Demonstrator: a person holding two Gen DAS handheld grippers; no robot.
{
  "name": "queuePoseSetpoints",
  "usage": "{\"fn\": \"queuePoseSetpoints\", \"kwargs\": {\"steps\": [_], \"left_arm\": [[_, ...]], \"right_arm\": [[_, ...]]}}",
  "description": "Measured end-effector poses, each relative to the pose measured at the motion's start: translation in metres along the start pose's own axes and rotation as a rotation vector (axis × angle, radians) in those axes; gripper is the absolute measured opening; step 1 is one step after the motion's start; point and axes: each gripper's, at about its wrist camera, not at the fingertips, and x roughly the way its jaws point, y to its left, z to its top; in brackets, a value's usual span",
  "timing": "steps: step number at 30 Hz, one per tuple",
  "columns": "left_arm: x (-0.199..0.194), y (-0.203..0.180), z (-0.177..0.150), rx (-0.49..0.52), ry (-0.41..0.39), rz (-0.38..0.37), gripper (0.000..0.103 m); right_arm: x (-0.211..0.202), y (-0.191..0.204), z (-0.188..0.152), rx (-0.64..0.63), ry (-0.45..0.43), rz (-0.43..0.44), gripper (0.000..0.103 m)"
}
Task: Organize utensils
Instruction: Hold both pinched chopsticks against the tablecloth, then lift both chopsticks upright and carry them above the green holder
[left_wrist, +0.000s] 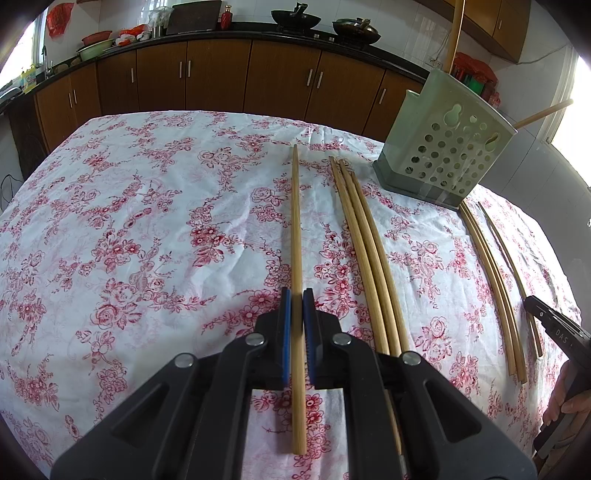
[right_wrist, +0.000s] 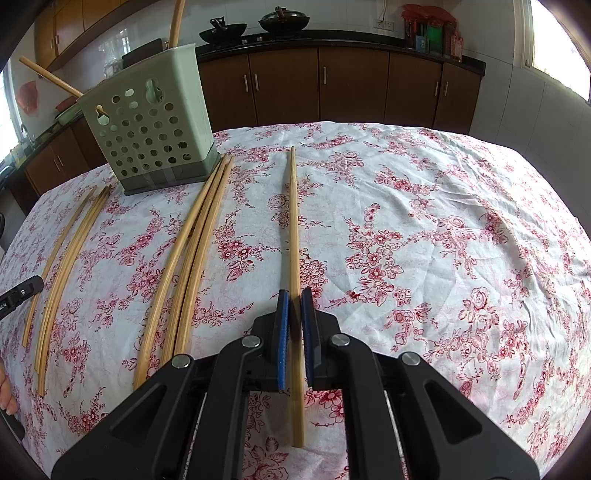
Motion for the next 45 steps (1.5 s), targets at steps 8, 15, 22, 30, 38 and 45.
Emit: {"fn": "queuePoseSetpoints", "kwargs": {"steps": [8,15,22,30,38,45], "left_arm": [[0.0,0.0,0.0,0.0,0.0,0.0,0.011],[0.0,0.0,0.0,-0.001,0.0,-0.001,0.011],[0.0,0.0,0.0,0.001,0.0,0.001,0.011],[-0.007,-0.014,-0.011,0.089,0.006,0.061,0.011],[-0.01,-0.021,-0.015,0.137,0.008,0.088,0.008],[-0.044,-0.023,0.003,0.161,-0.075,0.06,0.008]], "right_arm": [[0.0,0.0,0.0,-0.001,0.002,-0.001,0.008],[-0.001,0.0,0.001,-0.001,0.004,-0.001,0.008],[-0.001,0.0,0.001,-0.002,0.007,-0.003,0.008],[-0.007,-0.001,-0.004,-0.001,0.014,0.001,0.008],[-0.011,-0.003,-0.005,0.002,0.009,0.003,0.008],[-0.057,-0.009,0.019,0.005,-0.15,-0.002,0.008]]}}
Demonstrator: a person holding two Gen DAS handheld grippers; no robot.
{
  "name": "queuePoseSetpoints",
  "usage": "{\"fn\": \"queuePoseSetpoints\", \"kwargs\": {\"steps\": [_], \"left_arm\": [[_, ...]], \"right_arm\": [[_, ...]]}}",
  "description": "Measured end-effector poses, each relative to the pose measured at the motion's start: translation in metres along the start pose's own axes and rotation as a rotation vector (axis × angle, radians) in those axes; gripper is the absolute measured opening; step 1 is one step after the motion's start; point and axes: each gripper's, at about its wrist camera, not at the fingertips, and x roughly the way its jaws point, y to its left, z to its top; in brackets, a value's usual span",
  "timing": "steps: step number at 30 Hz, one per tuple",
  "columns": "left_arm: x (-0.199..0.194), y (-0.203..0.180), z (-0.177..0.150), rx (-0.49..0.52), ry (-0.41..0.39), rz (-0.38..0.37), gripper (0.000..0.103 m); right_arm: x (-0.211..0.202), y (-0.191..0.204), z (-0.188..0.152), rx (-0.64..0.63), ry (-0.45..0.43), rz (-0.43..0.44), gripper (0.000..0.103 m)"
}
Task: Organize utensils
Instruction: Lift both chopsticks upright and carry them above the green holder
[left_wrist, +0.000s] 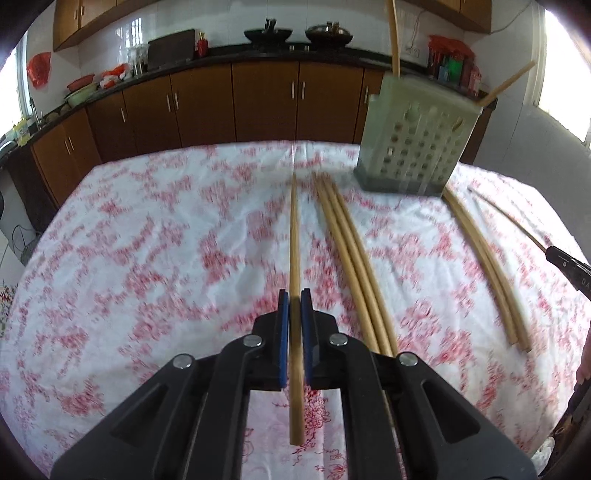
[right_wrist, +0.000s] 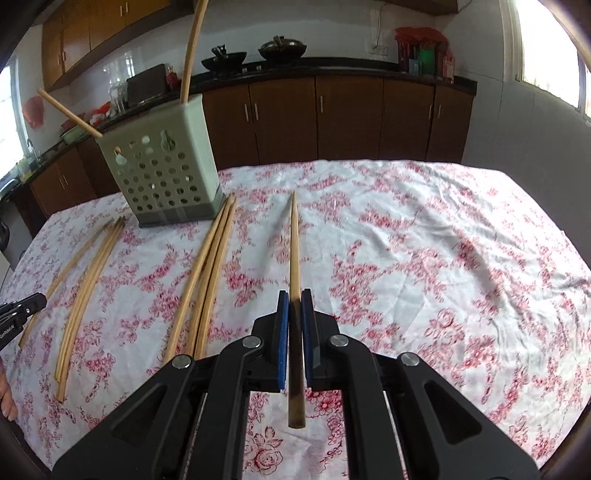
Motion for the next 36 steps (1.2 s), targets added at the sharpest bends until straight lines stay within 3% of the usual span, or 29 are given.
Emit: {"fn": "queuePoseSetpoints", "kwargs": {"steps": [6,11,18,22,27,31,36], "left_arm": [[-0.049,0.004,0.036,-0.032,-0.155,-0.024,0.008],[-0.073,0.006,0.059,-0.046,-0.243,-0.028,0.008],[-0.085,0.005,0.08,-0.043,-0.27,-0.05,0.008],[-0.102,-0.008,0.096,-0.007,-0.29,-0.106,0.008],[-0.132,-0.028,0.12,0.053,-0.358,-0.177,0.008],[-0.15,-0.041,0.142,0.054,-0.408,-0.233,0.008],[-0.155,-0.054,0.169,0.051,-0.464,-0.222,0.008]], "right_arm": [[-0.034,-0.002,0.028,0.025,-0.146,0.014,0.008],[-0.046,-0.002,0.042,0.035,-0.207,0.032,0.008],[-0.057,0.001,0.06,0.045,-0.252,0.068,0.008],[-0.077,0.008,0.085,0.049,-0.298,0.155,0.008],[-0.112,0.024,0.117,0.043,-0.416,0.261,0.008],[-0.121,0.04,0.136,0.036,-0.507,0.276,0.008],[-0.115,0.055,0.156,0.044,-0.603,0.26,0.008]]}}
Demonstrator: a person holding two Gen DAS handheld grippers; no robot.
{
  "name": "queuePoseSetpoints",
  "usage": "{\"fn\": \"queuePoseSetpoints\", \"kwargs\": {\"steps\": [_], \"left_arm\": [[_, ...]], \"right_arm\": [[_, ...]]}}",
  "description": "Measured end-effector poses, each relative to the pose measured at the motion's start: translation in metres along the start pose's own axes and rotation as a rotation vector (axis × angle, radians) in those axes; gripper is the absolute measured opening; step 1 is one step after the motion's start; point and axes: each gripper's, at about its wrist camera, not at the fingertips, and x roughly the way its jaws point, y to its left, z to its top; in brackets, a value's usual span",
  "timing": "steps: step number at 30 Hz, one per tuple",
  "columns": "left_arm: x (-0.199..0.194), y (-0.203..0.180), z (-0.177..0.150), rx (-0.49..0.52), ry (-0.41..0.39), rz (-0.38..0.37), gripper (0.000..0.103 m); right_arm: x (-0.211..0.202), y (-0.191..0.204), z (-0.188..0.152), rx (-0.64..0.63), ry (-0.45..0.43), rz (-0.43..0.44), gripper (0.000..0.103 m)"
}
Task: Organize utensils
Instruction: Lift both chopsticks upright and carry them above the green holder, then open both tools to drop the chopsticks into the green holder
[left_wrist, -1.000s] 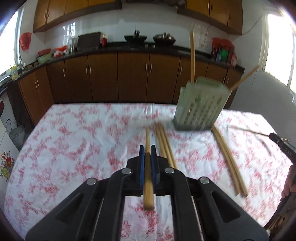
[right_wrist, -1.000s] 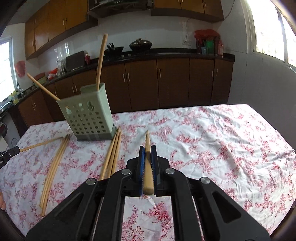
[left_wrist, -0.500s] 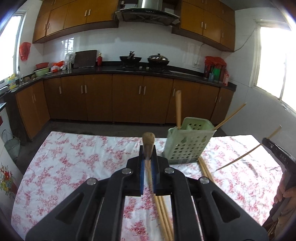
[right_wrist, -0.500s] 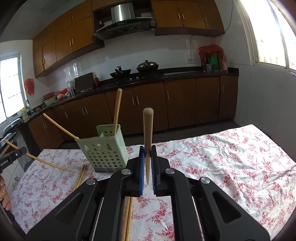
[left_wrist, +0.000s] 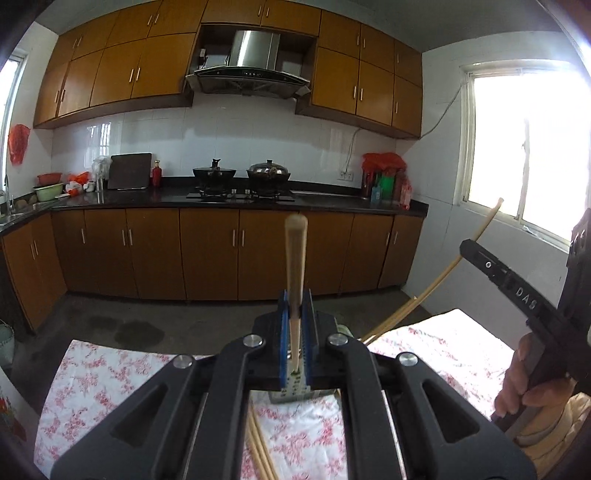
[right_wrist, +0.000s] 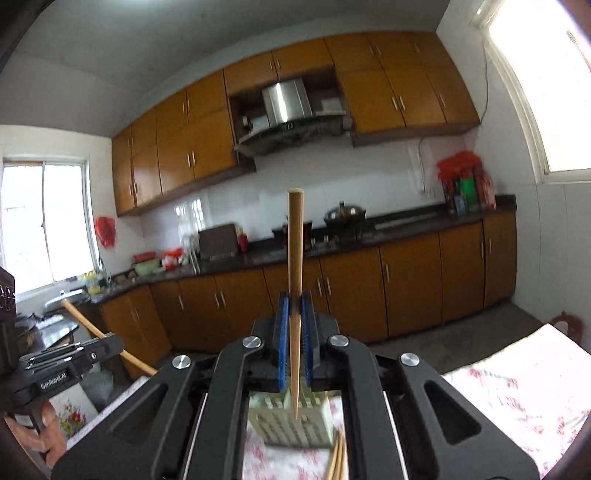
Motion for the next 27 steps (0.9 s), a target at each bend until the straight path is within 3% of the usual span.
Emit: {"fn": "queuePoseSetpoints", "kwargs": {"steps": [7,18,20,22,27], "left_arm": [[0.025,-0.007,0.021,-0.038,-0.089,0.043,0.008],[0.09,-0.005,-0.022,-0.053,0.023,0.046,0.009],[0.091,-0.004,-0.024,-0.049,0.022,0.053,0.016],[0.088,0.0,-0.024,-0.048,0.015,0.065,0.027],[0.067,0.01,-0.021,-0.071,-0.012,0.088,0.036]], "right_arm": [[0.03,-0.003,-0.01,-0.012,0.003,-0.025,0.008],[0.061,-0.005,-0.046,-0.036,0.17,-0.036,0.008],[0.061,-0.005,-0.045,-0.032,0.191,-0.028,0.012],[0.059,-0.006,-0.043,-0.025,0.193,-0.03,0.035],[0.038,-0.007,-0.032,-0.018,0.166,-0.039,0.038]]}}
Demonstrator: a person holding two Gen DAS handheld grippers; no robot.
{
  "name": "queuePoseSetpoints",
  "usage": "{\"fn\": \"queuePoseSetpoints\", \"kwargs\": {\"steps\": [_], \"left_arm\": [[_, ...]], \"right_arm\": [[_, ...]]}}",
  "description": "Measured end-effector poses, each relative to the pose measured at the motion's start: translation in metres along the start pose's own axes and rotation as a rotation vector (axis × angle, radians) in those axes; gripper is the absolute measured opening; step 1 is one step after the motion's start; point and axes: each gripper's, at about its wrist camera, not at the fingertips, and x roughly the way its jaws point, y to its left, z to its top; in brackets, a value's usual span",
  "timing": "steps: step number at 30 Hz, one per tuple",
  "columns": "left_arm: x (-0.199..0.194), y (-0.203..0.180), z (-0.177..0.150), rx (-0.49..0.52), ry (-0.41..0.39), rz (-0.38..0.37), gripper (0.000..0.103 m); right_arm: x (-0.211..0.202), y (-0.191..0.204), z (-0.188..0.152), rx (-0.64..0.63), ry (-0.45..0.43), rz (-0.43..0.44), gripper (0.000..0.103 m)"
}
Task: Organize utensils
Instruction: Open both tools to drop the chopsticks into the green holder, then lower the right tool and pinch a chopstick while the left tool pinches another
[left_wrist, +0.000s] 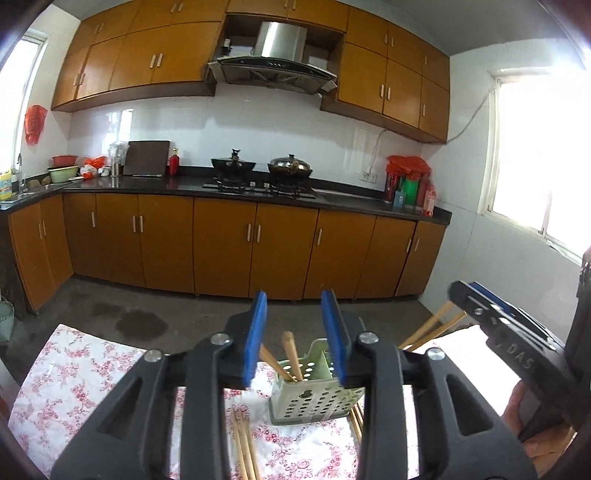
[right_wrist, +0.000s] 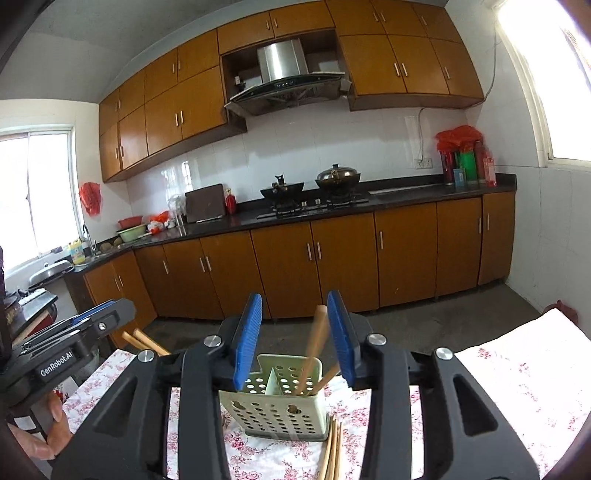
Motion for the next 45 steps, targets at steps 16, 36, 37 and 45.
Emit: {"fn": "queuePoseSetpoints", "kwargs": {"steps": [16,36,37,45], "left_arm": [[-0.046,0.074,-0.133,-0.055,0.278,0.171,0.046],[0.004,0.061,-0.21,-0.049,0.526,0.094,0.023],[0.006,0.059,-0.211,-0.045,0.531,0.092,0.021],[0.013,0.045,-0.222,0.03,0.553,0.098,0.018]], "right_arm": [[0.012,-0.045,-0.161,0.028,0.57,-0.026,0.017],[0.027,-0.062,-0.203,0.021,0.627,-0.166,0.008],[0.027,-0.061,-0.203,0.011,0.626,-0.167,0.008],[0.028,-0.057,-0.206,-0.015,0.625,-0.167,0.008]]}}
